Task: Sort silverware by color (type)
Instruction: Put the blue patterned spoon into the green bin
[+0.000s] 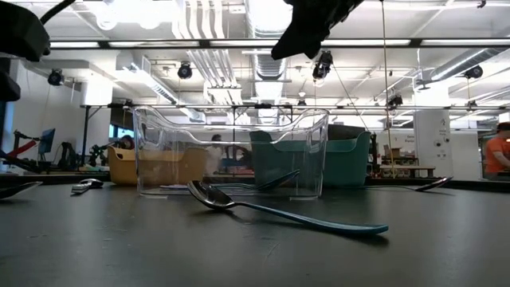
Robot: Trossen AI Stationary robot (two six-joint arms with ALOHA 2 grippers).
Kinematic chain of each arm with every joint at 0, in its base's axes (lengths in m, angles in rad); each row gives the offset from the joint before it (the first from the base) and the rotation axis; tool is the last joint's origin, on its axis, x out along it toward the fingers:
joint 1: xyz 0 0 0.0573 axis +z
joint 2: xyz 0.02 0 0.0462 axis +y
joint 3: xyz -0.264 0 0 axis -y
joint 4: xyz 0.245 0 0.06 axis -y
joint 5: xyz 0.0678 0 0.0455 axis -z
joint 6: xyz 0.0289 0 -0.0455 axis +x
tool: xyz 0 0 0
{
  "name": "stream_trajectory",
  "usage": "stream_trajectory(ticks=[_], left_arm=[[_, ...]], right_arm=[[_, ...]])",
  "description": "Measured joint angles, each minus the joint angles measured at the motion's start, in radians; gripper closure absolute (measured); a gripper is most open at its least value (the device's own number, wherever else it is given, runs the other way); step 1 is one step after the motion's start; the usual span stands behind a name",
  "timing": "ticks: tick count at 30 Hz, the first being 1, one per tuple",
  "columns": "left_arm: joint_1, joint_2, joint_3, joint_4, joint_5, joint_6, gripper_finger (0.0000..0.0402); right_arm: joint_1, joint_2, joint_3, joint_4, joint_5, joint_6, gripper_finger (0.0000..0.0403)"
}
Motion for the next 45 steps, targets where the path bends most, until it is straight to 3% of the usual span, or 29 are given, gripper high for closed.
stream_trajectory(ticks=[10,24,38,45], left_arm=[[0.0,0.088,0.0,-0.033,-0.017,0.043,0.0355],[0.0,0.14,0.0,-0.085,-0.016,0.041,0.0238],[0.0,0.218,-0.01,-0.081,-0.013,0.034,0.024],[0.0,0.228,-0.038,-0.001,-0.013,0.003,0.024]], right_arm=[[0.0,0.0,0.0,0.0,0.0,0.0,0.034],[0.0,0.0,0.0,0.0,0.0,0.002,0.034],[0.0,0.0,0.0,0.0,0.0,0.001,0.0339],[0.0,0.0,0.0,0.0,0.0,0.001,0.0339]])
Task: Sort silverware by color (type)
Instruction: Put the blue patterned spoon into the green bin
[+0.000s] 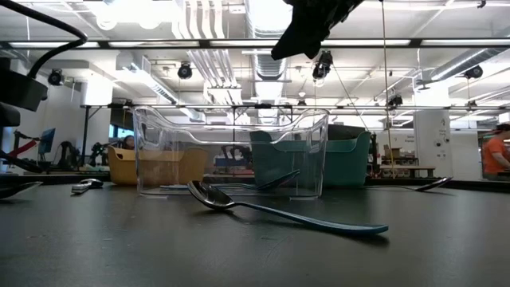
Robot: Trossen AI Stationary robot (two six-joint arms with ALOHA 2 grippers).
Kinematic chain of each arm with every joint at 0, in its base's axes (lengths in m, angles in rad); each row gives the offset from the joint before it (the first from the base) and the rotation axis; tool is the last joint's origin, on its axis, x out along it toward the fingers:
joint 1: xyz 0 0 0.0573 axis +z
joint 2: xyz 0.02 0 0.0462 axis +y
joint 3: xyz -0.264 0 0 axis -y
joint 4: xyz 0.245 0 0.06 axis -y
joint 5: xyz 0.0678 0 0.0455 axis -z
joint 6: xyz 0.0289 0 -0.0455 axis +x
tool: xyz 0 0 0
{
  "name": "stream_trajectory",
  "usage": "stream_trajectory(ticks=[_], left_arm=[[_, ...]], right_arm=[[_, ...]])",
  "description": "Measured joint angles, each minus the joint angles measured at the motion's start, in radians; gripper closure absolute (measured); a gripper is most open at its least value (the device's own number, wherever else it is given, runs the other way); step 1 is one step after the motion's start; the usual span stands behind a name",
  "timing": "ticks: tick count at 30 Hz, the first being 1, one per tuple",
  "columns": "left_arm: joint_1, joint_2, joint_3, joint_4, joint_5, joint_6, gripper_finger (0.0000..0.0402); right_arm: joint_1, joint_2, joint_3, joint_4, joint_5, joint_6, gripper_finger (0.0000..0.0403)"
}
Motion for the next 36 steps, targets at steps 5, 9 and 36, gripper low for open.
stream_trajectory(ticks=[5,9,36], left_arm=[[0.0,-0.005,-0.029,0.036,0.0,-0.025,0.024],[0.0,-0.005,-0.031,0.038,0.0,-0.023,0.0248],[-0.006,-0.021,-0.033,0.046,-0.002,-0.021,0.0399]], right_arm=[[0.0,0.0,0.0,0.0,0.0,0.0,0.034],[0.0,0.0,0.0,0.0,0.0,0.001,0.0339],[0.0,0.0,0.0,-0.001,0.0,-0.002,0.034]])
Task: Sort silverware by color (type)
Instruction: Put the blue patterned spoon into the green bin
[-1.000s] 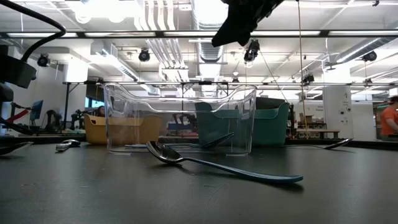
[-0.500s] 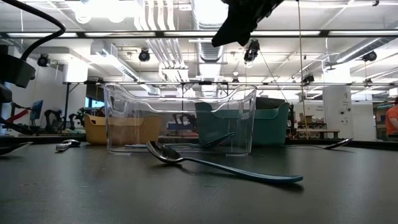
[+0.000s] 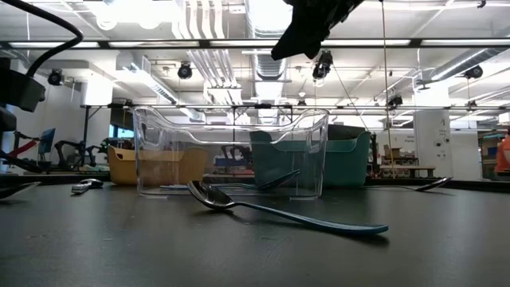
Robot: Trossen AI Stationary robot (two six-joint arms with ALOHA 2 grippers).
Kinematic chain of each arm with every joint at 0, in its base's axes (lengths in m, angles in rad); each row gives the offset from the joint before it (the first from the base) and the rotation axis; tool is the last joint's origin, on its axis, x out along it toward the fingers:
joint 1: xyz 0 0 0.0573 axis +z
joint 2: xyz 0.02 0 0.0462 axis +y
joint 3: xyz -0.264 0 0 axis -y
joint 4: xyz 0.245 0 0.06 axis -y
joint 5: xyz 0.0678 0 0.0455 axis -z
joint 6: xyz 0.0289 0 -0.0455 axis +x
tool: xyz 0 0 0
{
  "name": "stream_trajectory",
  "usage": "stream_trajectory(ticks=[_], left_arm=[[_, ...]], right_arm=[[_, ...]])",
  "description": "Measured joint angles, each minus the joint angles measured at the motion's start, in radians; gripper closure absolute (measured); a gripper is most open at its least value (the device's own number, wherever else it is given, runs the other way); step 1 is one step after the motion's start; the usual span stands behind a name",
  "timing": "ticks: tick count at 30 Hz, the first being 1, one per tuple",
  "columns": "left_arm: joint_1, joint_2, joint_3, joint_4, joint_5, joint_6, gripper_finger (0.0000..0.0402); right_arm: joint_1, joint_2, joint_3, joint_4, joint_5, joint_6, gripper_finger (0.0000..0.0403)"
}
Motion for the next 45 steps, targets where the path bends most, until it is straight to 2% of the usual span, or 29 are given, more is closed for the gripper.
stream_trajectory(ticks=[15,24,36,45], left_arm=[[0.0,-0.025,0.062,-0.105,-0.051,0.012,0.0401],[-0.002,-0.033,0.129,-0.184,-0.148,0.031,0.0401],[-0.005,-0.037,0.239,-0.392,-0.35,0.061,0.0401],[-0.003,-0.037,0.271,-0.44,-0.582,0.133,0.0401]], right_arm=[[0.0,0.0,0.0,0.0,0.0,-0.006,0.0339],[0.0,0.0,0.0,0.0,0.0,-0.006,0.034],[0.016,0.0,0.0,0.005,0.0,-0.017,0.034],[0.056,0.0,-0.017,0.043,0.0,-0.017,0.0339]])
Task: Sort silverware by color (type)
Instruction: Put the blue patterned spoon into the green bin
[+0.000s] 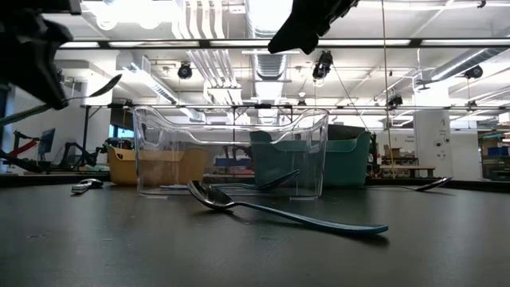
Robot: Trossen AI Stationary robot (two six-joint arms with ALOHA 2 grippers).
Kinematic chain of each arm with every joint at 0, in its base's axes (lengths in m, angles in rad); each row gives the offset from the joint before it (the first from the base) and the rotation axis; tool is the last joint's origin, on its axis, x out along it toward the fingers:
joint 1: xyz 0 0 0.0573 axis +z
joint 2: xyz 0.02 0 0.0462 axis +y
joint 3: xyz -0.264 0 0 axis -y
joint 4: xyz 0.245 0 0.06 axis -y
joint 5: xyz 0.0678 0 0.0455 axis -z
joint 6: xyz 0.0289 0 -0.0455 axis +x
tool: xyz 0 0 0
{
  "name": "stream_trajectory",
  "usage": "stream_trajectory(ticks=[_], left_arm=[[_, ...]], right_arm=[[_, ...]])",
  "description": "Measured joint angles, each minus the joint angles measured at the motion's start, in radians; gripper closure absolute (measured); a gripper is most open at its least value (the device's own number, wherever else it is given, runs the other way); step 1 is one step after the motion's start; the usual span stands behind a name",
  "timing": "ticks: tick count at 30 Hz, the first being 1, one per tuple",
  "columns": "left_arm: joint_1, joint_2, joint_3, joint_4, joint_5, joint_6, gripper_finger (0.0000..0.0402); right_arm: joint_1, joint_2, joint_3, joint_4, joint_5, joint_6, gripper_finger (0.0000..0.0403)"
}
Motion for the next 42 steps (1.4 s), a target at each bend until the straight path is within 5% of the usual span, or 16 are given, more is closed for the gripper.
stream_trajectory(ticks=[8,20,32,42], left_arm=[[0.007,0.0,0.07,-0.159,-0.291,0.004,0.0401],[0.094,-0.005,0.277,-0.163,-0.651,0.113,0.0401],[0.264,-0.005,0.49,-0.057,-0.712,0.601,0.0401],[0.522,0.001,0.507,-0.014,-0.615,0.683,0.0401]], right_arm=[[0.01,0.0,-0.068,0.138,0.0,-0.002,0.0339],[0.009,0.0,-0.168,0.396,0.0,-0.037,0.0339],[0.009,0.0,-0.195,0.463,0.0,-0.043,0.0339],[0.009,-0.001,-0.195,0.584,0.008,-0.062,0.0339]])
